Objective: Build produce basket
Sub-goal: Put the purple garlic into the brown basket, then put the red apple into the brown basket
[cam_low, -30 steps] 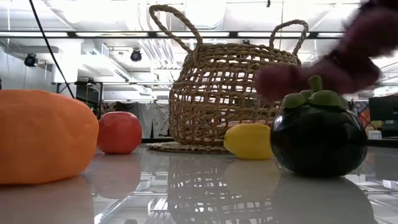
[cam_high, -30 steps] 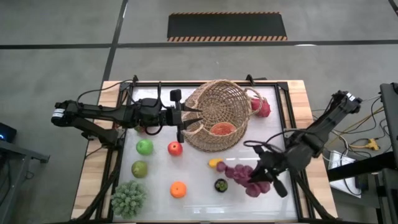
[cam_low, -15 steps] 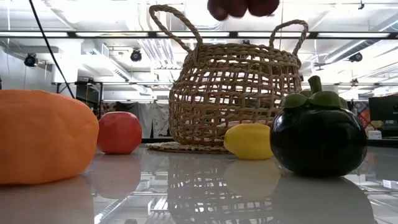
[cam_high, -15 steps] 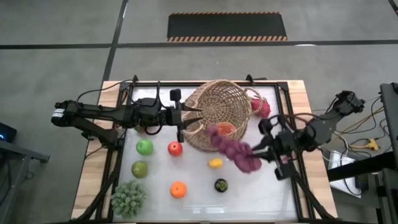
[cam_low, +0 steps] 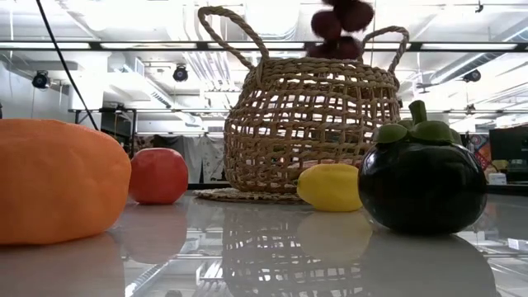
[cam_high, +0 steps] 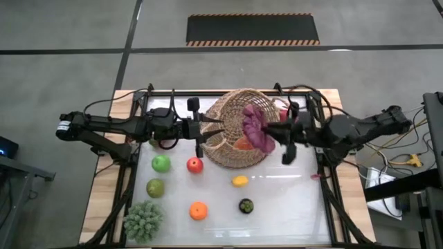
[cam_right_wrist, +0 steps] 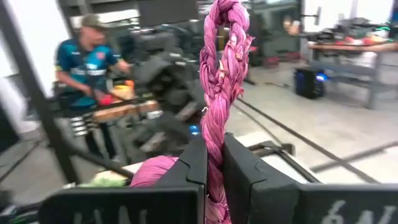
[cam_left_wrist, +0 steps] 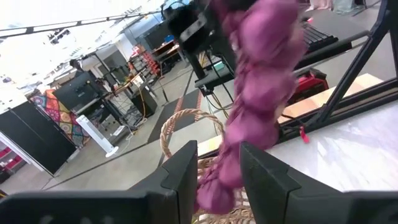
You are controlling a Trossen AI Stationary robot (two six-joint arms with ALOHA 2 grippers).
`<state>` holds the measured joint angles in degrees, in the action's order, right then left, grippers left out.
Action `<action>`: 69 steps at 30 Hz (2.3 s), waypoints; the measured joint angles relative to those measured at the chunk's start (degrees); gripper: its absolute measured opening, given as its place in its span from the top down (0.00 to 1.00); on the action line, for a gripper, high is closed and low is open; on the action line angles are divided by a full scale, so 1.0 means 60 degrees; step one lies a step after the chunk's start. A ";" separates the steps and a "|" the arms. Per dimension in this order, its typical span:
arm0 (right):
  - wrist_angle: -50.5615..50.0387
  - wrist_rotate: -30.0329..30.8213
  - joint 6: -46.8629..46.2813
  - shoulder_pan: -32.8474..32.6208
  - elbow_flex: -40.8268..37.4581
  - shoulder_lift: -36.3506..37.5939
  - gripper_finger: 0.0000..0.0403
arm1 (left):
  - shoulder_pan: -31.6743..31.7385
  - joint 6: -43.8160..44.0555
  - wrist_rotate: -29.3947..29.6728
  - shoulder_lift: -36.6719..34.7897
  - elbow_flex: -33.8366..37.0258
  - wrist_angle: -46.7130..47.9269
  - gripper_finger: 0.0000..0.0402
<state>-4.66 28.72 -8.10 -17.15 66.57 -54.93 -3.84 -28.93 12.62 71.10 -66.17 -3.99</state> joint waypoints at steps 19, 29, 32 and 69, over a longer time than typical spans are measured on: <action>0.1204 -0.0005 -0.0682 0.2888 -0.0942 -0.2171 0.97 | -0.0007 -0.0050 -0.0004 -0.0525 0.0748 -0.1166 0.74; 0.2181 0.0209 -0.0146 0.3394 -0.0981 -0.3743 0.97 | -0.0007 0.0020 -0.0004 -0.1422 0.1491 -0.1844 0.74; 0.2173 0.0228 -0.0148 0.3499 -0.0981 -0.4089 0.97 | -0.0007 0.0085 -0.0003 -0.1651 0.1769 -0.2046 0.74; 0.1739 0.0134 -0.0792 0.3659 -0.0981 -0.4551 0.62 | -0.0011 0.0007 0.0000 -0.2042 0.2370 -0.2763 0.74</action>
<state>5.78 29.52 -12.85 4.80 60.69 -82.23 -3.90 -28.88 12.62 58.85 -51.95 -20.57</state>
